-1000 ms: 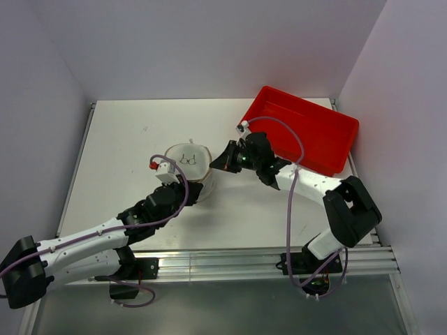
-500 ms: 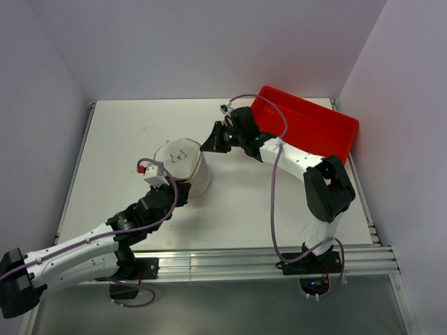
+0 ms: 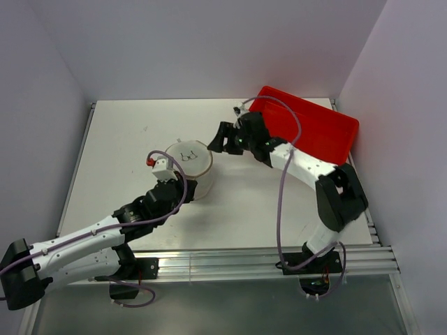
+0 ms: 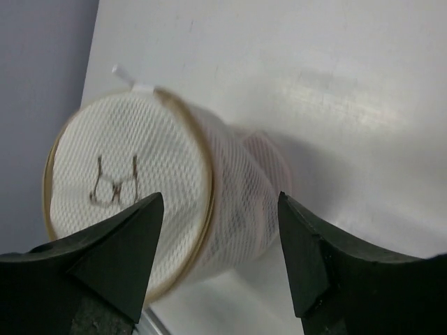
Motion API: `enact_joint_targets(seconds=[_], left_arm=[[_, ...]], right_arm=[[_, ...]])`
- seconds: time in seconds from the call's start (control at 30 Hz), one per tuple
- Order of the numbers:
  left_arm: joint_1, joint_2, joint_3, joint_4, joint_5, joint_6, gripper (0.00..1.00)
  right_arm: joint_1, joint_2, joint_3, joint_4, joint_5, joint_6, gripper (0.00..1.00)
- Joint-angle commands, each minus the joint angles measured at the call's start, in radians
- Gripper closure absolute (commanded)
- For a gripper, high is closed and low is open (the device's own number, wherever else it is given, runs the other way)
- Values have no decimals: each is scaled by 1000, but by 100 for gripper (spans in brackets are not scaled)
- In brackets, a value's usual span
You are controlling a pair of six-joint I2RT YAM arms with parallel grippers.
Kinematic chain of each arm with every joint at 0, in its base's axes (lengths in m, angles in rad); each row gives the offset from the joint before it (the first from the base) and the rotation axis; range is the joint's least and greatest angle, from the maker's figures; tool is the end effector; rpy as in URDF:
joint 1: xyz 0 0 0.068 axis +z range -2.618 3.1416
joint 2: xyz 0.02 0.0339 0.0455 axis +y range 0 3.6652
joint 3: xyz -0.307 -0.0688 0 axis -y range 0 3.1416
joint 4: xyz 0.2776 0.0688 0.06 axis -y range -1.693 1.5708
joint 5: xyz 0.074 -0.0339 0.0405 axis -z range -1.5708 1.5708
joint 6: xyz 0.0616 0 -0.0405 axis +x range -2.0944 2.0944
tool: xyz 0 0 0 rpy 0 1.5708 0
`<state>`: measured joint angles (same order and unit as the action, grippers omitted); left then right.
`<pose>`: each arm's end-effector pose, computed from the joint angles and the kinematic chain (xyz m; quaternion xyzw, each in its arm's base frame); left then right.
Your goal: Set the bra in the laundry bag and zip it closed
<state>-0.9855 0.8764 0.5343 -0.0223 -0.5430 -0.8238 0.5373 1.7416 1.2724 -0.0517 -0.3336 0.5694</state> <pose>0.1501 -0.1688 0.2676 -0.0876 0.8031 -0.2932 0.5113 0.3862 0.2536 0.2782 -0.0695 0.8546 0.3820 0.3450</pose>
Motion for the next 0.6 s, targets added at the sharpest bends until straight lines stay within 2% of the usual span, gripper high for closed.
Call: enact_joint_targets(seconds=[0.0,0.13,0.23,0.37,0.57], left_arm=[[-5,32,55,80,14,-5,100],[-5,58,58,137,17,-17,100],[-5,73,58,166,41,-17,100],[-5,90,50,209,86,-24,100],[-5,96,46,237,121,-23,100]], right_arm=[[18,-194,-184,163,50,78,26],[35,-357,-349,240,71,161,26],[56,-411,-441,303,68,222,27],[102,-389,-452,358,4,277,31],[136,-335,-438,388,22,317,39]])
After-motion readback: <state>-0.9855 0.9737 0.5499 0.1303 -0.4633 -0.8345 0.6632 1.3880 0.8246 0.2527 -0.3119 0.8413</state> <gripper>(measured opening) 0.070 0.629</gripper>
